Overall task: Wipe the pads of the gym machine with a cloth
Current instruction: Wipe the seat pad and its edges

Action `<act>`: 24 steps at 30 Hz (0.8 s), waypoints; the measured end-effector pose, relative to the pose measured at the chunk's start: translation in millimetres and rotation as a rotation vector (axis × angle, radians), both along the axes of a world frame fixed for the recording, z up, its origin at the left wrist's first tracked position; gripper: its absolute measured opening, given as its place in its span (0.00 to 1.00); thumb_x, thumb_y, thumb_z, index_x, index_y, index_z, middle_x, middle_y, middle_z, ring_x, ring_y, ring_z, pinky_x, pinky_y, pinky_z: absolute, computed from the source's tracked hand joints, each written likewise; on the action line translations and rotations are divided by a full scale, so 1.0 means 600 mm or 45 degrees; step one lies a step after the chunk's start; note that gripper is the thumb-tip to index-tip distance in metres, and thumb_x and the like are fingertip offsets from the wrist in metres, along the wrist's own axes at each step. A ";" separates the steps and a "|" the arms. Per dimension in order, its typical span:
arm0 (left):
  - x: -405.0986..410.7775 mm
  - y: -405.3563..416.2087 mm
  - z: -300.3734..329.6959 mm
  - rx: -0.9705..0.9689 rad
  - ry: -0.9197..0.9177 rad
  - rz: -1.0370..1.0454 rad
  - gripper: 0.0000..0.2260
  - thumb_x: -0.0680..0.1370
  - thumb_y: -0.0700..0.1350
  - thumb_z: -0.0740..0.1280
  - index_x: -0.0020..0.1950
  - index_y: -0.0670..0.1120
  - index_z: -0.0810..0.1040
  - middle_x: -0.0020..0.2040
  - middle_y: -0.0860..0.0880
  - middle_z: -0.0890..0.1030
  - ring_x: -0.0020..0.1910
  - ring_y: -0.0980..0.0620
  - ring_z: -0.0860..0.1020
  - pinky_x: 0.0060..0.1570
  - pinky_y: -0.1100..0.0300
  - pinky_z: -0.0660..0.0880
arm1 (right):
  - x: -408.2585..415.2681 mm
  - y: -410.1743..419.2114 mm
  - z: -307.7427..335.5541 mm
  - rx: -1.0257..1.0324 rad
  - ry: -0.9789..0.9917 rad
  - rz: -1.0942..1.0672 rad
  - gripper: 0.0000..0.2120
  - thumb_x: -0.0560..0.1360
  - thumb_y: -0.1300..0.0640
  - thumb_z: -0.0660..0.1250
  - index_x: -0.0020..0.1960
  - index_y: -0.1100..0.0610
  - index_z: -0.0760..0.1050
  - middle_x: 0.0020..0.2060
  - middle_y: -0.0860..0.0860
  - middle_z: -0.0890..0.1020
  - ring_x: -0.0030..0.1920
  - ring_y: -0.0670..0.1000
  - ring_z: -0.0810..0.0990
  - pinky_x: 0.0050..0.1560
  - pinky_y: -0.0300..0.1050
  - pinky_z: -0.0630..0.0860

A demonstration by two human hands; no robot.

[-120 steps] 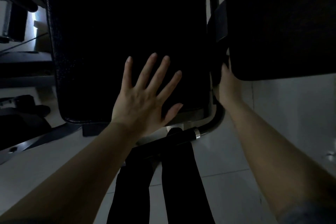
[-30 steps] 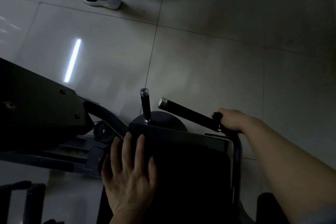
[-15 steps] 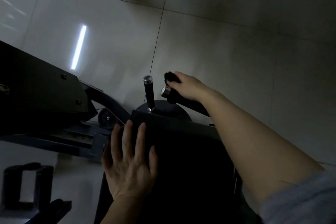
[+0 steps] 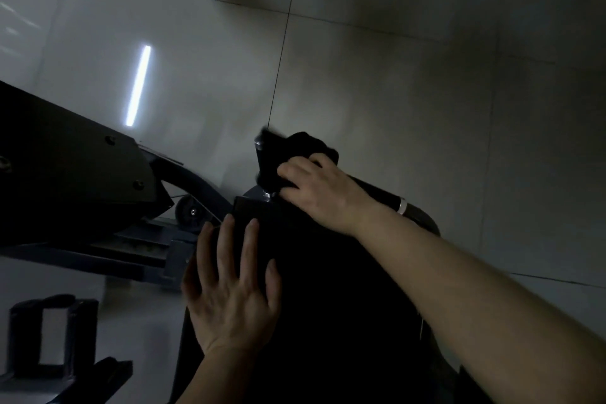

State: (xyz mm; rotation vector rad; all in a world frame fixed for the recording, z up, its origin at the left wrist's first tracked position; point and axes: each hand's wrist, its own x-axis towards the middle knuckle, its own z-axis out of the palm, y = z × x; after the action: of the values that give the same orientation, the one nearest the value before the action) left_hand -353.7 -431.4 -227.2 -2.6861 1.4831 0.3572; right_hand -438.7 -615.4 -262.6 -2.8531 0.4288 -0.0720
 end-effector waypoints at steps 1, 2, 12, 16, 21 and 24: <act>0.000 0.000 0.001 0.003 0.002 0.005 0.26 0.73 0.56 0.53 0.70 0.51 0.64 0.72 0.47 0.63 0.72 0.43 0.59 0.58 0.43 0.67 | -0.015 -0.007 -0.008 -0.126 0.060 0.118 0.14 0.70 0.60 0.56 0.39 0.57 0.81 0.49 0.54 0.81 0.49 0.56 0.80 0.45 0.50 0.76; 0.000 0.001 0.002 0.000 0.012 0.008 0.26 0.73 0.56 0.53 0.71 0.51 0.64 0.72 0.47 0.62 0.72 0.43 0.59 0.58 0.42 0.68 | -0.036 -0.016 -0.017 -0.211 0.098 0.188 0.12 0.71 0.61 0.58 0.38 0.56 0.80 0.48 0.52 0.81 0.48 0.54 0.80 0.43 0.49 0.76; -0.001 0.000 0.003 -0.010 0.083 0.045 0.26 0.73 0.57 0.52 0.71 0.52 0.64 0.72 0.47 0.63 0.72 0.44 0.58 0.59 0.40 0.66 | -0.182 0.010 -0.020 0.212 0.368 -0.540 0.17 0.53 0.72 0.72 0.41 0.62 0.79 0.44 0.61 0.77 0.42 0.63 0.76 0.31 0.51 0.76; 0.001 0.002 0.003 -0.018 0.095 0.039 0.26 0.74 0.56 0.52 0.71 0.51 0.64 0.73 0.45 0.65 0.72 0.44 0.58 0.60 0.42 0.63 | -0.266 -0.003 -0.012 0.497 0.834 -0.958 0.14 0.69 0.67 0.64 0.53 0.61 0.78 0.53 0.59 0.76 0.55 0.61 0.74 0.48 0.47 0.73; 0.001 0.002 0.002 -0.023 0.082 0.021 0.26 0.74 0.56 0.53 0.71 0.50 0.65 0.73 0.45 0.66 0.73 0.43 0.59 0.60 0.42 0.62 | -0.325 -0.024 0.009 0.918 0.724 -1.880 0.11 0.75 0.63 0.61 0.56 0.62 0.76 0.54 0.60 0.79 0.52 0.60 0.78 0.52 0.50 0.75; -0.001 0.004 0.002 -0.042 0.078 0.046 0.26 0.74 0.56 0.52 0.71 0.51 0.64 0.73 0.46 0.64 0.73 0.43 0.58 0.61 0.42 0.62 | -0.262 -0.048 -0.010 0.983 0.457 -1.873 0.09 0.74 0.63 0.63 0.53 0.60 0.75 0.51 0.59 0.80 0.50 0.59 0.79 0.51 0.51 0.76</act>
State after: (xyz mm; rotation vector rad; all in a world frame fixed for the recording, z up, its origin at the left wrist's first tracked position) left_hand -354.2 -429.2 -225.8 -2.7549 1.4706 0.4247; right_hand -596.2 -643.9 -268.8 -1.3075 1.9506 0.2726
